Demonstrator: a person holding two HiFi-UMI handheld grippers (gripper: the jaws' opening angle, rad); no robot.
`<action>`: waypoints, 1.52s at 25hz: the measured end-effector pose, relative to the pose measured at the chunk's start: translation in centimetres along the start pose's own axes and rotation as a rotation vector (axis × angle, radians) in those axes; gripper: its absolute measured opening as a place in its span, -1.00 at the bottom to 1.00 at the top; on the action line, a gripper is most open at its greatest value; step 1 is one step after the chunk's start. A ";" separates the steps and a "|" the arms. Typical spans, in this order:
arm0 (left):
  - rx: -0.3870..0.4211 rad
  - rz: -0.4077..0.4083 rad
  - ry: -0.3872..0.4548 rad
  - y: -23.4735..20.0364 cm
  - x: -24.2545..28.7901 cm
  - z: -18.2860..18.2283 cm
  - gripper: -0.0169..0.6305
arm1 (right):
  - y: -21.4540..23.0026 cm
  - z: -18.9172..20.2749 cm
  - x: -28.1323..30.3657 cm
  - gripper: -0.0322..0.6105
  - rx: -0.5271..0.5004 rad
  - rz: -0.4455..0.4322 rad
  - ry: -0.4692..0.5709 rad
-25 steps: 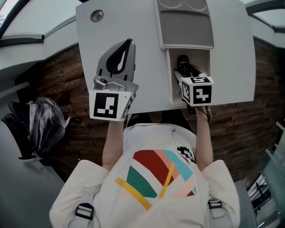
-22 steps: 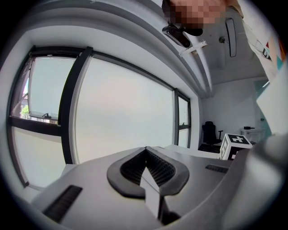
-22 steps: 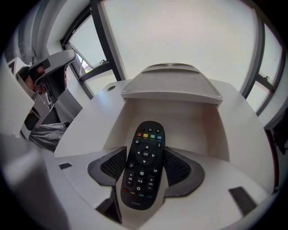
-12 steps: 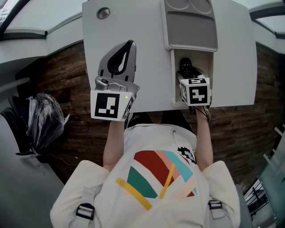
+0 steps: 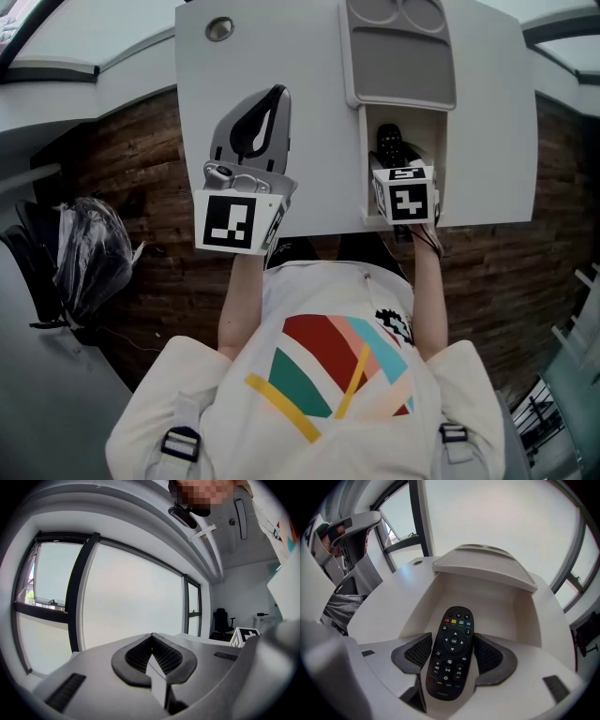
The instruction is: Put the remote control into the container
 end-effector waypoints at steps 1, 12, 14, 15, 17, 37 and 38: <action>0.001 0.001 0.005 0.0 0.0 -0.1 -0.93 | 0.1 0.1 0.0 -0.06 -0.007 0.012 0.006; 0.033 0.003 0.021 0.0 -0.9 -1.4 -0.93 | 0.5 0.1 -0.6 0.07 -0.006 0.036 0.036; 0.038 0.000 0.026 -0.1 -1.2 -1.7 -0.93 | 0.5 0.0 -1.2 0.07 0.000 0.016 0.052; 0.042 -0.001 0.029 -0.1 -1.3 -1.9 -0.93 | 0.5 -0.1 -1.6 0.07 0.002 0.011 0.064; 0.049 -0.002 0.037 0.0 -1.4 -2.3 -0.93 | 0.6 -0.3 -2.5 0.07 0.005 0.006 0.086; 0.155 0.053 0.275 2.9 -3.0 -10.7 -0.93 | 1.2 -6.1 -25.5 -0.90 0.096 0.002 1.013; 0.159 0.061 0.285 3.2 -3.2 -11.1 -0.93 | 0.8 -5.9 -26.0 -0.90 0.089 -0.017 1.034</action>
Point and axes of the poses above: the fingertips, and each gripper's own axes: x forward along the fingers, y to its right, z out of its underside, the point moved 10 cm from there along -x, backward along the fingers, and after that the axes turned 2 degrees about z, right-handed, at the moved point
